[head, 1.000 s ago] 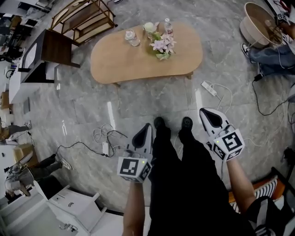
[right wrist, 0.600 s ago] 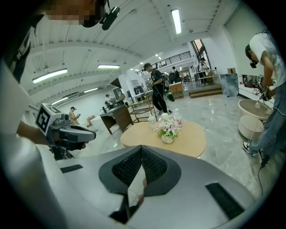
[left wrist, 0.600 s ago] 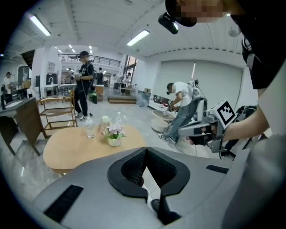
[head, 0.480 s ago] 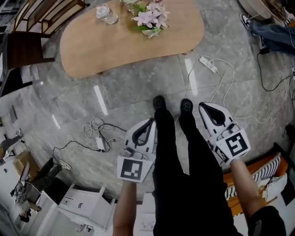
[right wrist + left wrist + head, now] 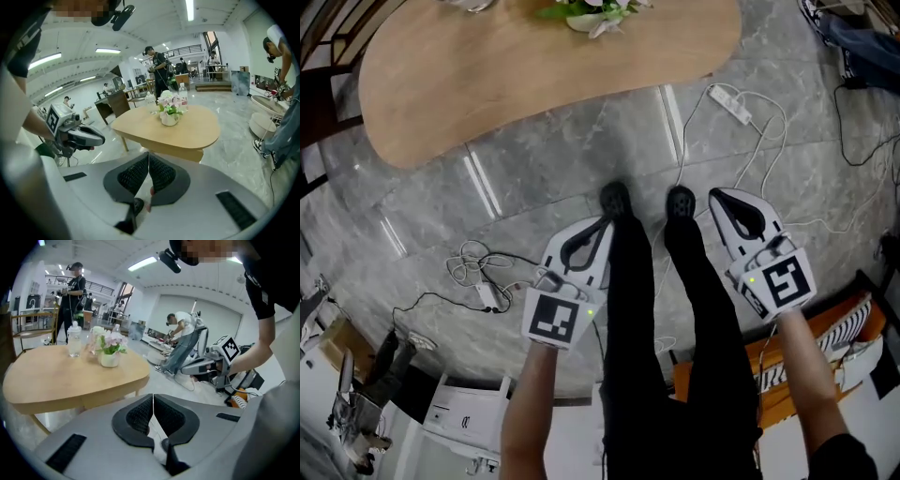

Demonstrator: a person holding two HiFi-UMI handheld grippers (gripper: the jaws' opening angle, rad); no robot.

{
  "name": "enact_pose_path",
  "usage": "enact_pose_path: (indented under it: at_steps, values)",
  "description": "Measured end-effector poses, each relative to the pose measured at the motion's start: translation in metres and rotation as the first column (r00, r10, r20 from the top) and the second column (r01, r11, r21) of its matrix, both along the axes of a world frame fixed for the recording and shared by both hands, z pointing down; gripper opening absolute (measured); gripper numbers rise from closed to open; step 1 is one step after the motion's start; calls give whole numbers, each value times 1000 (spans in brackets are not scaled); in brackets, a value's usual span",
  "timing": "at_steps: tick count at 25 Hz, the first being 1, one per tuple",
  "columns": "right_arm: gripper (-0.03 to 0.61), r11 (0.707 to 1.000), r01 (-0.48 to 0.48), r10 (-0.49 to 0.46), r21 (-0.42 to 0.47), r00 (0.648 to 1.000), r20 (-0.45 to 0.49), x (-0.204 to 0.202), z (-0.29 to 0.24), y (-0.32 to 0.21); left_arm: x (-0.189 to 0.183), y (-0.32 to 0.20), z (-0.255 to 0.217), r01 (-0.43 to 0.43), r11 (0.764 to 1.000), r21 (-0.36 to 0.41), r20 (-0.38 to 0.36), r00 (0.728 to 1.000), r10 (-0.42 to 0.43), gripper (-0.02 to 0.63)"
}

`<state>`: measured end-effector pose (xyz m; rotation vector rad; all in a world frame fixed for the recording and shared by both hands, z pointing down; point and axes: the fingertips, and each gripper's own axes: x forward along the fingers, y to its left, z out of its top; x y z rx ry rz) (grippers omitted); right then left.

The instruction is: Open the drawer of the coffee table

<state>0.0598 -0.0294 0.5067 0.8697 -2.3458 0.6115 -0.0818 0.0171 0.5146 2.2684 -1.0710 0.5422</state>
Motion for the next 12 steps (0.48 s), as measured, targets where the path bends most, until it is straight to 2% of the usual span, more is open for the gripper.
enact_pose_path:
  at_steps: [3, 7, 12]
  values:
    - [14, 1000, 14, -14, -6, 998, -55, 4, 45, -10, -9, -6, 45, -5, 999, -35, 15, 1000, 6, 15]
    - [14, 994, 101, -93, 38, 980, -178, 11, 98, -23, -18, -16, 94, -77, 996, -33, 85, 993, 80, 42]
    - [15, 995, 82, -68, 49, 967, -247, 30, 136, -52, -36, -31, 134, -59, 997, -42, 135, 989, 64, 97]
